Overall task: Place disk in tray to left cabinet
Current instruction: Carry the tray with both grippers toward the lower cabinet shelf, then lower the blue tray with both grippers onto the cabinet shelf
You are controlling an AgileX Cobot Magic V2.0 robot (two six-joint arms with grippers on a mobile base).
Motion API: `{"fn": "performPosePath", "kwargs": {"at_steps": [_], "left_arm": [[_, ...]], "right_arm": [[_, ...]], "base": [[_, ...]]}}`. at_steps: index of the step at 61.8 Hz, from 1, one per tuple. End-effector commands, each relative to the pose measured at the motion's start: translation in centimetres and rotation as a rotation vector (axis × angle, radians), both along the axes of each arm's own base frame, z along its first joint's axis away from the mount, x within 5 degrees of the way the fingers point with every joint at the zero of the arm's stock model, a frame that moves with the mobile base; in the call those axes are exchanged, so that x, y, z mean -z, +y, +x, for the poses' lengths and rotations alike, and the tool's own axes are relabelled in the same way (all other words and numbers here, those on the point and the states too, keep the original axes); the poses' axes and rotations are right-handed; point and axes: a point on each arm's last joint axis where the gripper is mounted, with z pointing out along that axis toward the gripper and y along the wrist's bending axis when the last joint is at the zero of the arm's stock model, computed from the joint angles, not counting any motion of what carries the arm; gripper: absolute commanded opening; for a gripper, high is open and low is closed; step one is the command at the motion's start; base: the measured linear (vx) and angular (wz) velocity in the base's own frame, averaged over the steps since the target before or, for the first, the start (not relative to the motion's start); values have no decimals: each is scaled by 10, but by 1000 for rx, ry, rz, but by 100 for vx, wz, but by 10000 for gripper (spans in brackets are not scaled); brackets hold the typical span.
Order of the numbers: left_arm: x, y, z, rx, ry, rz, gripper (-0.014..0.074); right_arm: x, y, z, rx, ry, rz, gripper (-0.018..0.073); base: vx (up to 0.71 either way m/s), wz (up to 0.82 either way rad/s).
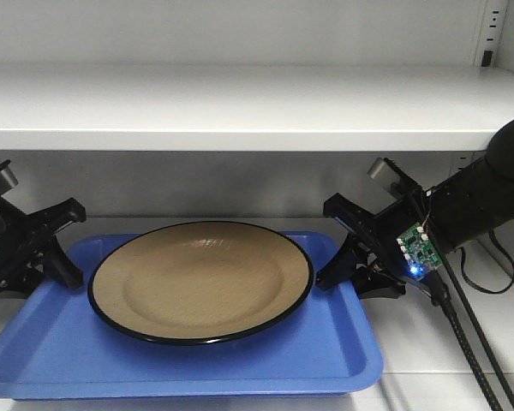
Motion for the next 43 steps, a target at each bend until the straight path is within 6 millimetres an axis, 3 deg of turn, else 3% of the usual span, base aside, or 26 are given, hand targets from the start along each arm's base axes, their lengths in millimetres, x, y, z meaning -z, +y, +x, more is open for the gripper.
{"fn": "performPosePath", "kwargs": {"at_steps": [1,33,43], "left_arm": [[-36,-16,-16,16,-81,-154,0],[-37,-16,-14,1,-107,-157,0],[-36,-16,-15,11,-89,-155,0]], "right_arm": [[-38,11,-16,-34,-49,166,-6],[-39,12,-16,-33,-49,179,-6],[-34,9,-16,-39,-52,102,-6]], "base": [[0,0],[0,0],[0,0]]}}
